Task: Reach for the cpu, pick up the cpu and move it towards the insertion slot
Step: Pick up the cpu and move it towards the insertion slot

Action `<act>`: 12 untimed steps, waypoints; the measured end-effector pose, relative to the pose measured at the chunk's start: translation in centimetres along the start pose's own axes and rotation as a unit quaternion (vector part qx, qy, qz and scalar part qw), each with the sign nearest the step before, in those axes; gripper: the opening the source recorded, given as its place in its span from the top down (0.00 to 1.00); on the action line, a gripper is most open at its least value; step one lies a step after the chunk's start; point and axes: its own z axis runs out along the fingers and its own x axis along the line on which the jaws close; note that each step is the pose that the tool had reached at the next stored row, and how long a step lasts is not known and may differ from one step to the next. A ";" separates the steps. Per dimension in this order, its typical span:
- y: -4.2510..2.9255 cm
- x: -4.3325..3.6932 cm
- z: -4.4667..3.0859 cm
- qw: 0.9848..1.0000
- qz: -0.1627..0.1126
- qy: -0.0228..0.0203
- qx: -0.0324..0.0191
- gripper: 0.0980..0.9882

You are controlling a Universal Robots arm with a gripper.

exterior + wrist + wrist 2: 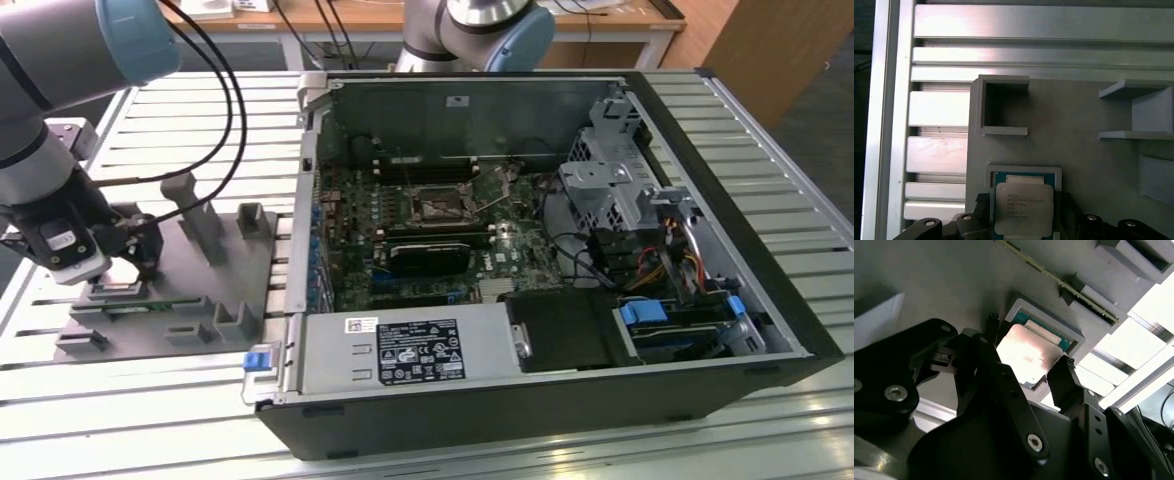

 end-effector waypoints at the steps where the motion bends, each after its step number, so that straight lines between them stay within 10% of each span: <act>1: 0.01 0.04 -0.11 1.000 0.000 0.000 0.000 0.36; 12: 0.07 0.26 -0.12 1.000 0.000 0.000 0.000 0.50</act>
